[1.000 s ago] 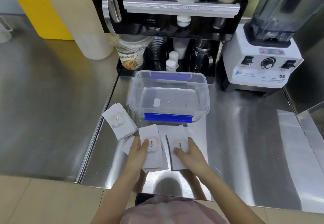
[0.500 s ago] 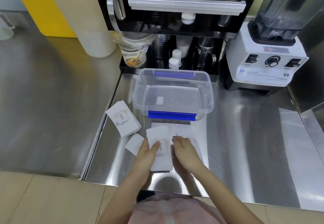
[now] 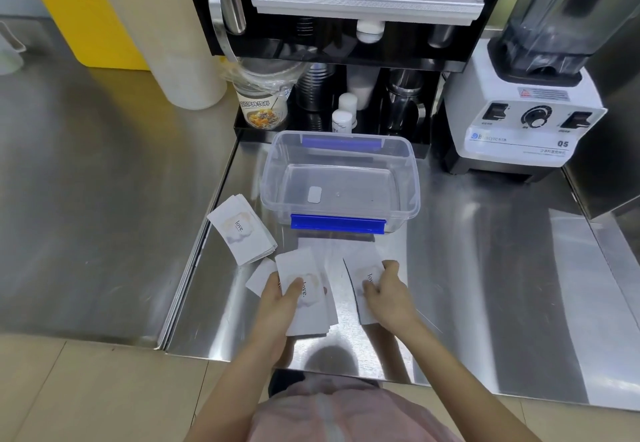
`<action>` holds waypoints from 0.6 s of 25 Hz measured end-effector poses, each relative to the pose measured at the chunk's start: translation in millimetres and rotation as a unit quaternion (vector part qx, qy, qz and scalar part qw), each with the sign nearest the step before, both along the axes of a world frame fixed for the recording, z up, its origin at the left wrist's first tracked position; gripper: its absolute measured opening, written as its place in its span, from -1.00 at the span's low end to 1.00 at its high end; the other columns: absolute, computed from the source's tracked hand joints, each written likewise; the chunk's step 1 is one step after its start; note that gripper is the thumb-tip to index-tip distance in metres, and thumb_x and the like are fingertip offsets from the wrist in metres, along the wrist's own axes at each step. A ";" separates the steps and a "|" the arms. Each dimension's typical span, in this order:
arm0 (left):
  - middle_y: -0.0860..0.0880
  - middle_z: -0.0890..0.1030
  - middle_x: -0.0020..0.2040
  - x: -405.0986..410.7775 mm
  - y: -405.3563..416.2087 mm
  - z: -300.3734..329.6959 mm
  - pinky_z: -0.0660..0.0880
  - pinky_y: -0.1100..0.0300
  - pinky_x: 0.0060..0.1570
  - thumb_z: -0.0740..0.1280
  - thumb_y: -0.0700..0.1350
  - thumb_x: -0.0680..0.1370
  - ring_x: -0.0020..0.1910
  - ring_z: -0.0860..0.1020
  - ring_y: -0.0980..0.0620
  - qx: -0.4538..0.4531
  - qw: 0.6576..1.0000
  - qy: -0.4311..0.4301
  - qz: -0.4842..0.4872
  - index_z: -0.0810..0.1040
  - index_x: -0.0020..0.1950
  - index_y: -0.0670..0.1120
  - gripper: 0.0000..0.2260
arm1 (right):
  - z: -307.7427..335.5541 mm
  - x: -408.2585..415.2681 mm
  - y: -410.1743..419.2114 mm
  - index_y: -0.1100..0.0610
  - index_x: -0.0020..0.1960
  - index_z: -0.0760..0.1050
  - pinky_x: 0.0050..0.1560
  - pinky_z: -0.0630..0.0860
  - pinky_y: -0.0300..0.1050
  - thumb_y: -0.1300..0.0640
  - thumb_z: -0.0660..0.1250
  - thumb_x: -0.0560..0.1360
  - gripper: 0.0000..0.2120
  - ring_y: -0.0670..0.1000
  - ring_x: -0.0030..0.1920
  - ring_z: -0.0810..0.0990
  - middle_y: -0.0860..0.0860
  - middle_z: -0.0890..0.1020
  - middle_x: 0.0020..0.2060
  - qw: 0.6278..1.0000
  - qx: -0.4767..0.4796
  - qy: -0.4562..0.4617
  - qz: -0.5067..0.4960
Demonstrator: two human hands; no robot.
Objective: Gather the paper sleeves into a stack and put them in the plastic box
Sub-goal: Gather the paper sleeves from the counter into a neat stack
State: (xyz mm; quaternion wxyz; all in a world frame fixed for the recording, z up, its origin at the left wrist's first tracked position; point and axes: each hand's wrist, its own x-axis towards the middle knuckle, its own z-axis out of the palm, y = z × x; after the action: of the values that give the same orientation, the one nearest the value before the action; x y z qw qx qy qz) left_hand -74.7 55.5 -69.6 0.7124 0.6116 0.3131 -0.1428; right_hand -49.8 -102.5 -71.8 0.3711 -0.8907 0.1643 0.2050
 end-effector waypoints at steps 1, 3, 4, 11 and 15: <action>-0.17 0.56 0.17 -0.7 -0.4 -0.5 0.50 -0.20 0.16 0.19 -0.19 0.57 0.13 0.56 -0.23 0.000 1.000 0.002 0.001 0.43 0.06 -0.03 -0.89 | 4.3 -0.8 1.6 0.25 0.31 0.18 -0.15 0.35 -0.16 0.20 0.14 0.56 -0.65 0.18 0.07 0.50 0.22 0.51 0.21 0.998 0.063 0.011 -0.018; -0.13 0.57 0.14 -2.6 -1.6 -0.4 0.52 -0.15 0.12 0.19 -0.19 0.57 0.08 0.58 -0.17 0.004 1.000 0.000 0.003 0.42 0.11 -0.06 -0.87 | 13.1 -0.7 8.7 0.20 0.33 0.20 -0.32 0.34 -0.22 0.18 0.12 0.57 -0.66 0.09 -0.04 0.47 0.18 0.52 0.17 0.984 0.168 0.031 -0.058; -0.11 0.57 0.11 -3.2 -2.5 0.3 0.53 -0.12 0.11 0.19 -0.19 0.57 0.06 0.57 -0.14 0.007 1.000 -0.004 0.004 0.41 0.12 -0.07 -0.86 | 17.5 -0.2 13.1 0.18 0.32 0.22 -0.34 0.35 -0.28 0.17 0.13 0.57 -0.67 0.05 -0.07 0.47 0.14 0.52 0.12 0.975 0.205 0.036 -0.074; -0.10 0.58 0.16 -8.0 -6.3 8.2 0.48 -0.09 0.20 0.11 -0.15 0.59 0.15 0.55 -0.12 0.020 1.000 -0.012 0.003 0.40 0.26 -0.06 -0.74 | 21.5 -13.6 50.0 0.20 0.24 0.28 -0.12 0.50 -0.13 0.09 0.10 0.57 -0.71 0.10 0.02 0.53 0.13 0.54 0.16 0.991 0.117 -0.036 0.049; -0.05 0.59 0.09 -10.5 -2.7 10.6 0.50 -0.04 0.16 0.11 -0.10 0.59 0.07 0.57 -0.07 -0.012 0.999 -0.003 0.035 0.42 0.22 -0.04 -0.76 | 17.3 -19.8 61.2 0.18 0.23 0.32 0.07 0.46 -0.02 -0.05 0.08 0.56 -0.63 0.10 0.15 0.49 0.10 0.47 0.16 0.991 0.005 -0.062 0.121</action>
State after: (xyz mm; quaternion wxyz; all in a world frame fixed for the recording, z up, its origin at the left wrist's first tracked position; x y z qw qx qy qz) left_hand -85.2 52.8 -58.9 0.7253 0.5919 0.3307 -0.1197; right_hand -69.6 -41.3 -54.5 0.3570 -0.9133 0.0305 0.1935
